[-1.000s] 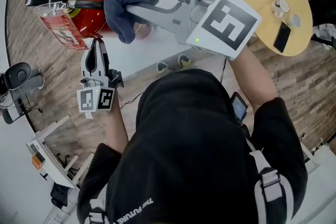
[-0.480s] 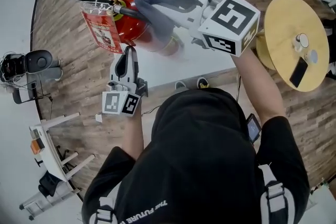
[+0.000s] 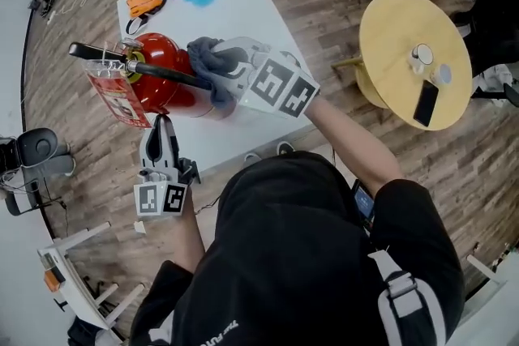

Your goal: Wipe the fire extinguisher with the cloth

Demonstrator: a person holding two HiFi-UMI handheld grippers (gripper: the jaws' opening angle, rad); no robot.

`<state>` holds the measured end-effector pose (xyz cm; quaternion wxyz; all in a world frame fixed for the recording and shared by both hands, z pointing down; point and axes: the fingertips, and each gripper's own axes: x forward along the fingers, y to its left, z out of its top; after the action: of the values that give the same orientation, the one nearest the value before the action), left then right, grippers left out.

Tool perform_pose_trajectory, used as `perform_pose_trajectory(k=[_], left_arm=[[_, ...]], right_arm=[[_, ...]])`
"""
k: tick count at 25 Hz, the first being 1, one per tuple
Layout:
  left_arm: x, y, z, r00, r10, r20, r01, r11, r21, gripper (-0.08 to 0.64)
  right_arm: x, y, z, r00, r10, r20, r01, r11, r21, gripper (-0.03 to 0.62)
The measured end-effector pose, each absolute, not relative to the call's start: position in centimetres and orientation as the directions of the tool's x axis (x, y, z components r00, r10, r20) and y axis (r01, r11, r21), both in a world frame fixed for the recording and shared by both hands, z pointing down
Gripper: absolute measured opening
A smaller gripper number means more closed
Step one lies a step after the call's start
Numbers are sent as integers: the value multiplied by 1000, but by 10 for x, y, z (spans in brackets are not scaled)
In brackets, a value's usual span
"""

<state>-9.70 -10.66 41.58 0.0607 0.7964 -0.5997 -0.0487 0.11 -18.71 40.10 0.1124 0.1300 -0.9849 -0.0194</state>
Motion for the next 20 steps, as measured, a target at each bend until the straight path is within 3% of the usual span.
perform_pose_trajectory(k=[3, 5, 7, 12, 16, 20], left_arm=[[-96, -108, 415, 306, -952, -14, -940, -304, 157, 23], [-95, -110, 416, 332, -943, -26, -929, -332, 163, 23], [-94, -112, 417, 368, -929, -37, -914, -369, 172, 23], [-106, -101, 421, 416, -909, -21, -887, -411, 210, 23], [-102, -107, 418, 464, -883, -70, -844, -465, 266, 23], [-105, -106, 426, 465, -884, -46, -855, -462, 236, 23]], right_arm=[[2, -182, 321, -972, -222, 75, -208, 966, 152, 91], [1, -181, 301, -974, -216, 72, -198, 959, 202, 91], [3, -183, 309, -974, -212, 78, -199, 969, 147, 91], [-2, -175, 440, -923, -224, 314, -258, 963, -71, 89], [4, -184, 484, -879, -259, 400, -323, 941, -99, 87], [-2, -183, 510, -875, -178, 451, -249, 963, -103, 87]])
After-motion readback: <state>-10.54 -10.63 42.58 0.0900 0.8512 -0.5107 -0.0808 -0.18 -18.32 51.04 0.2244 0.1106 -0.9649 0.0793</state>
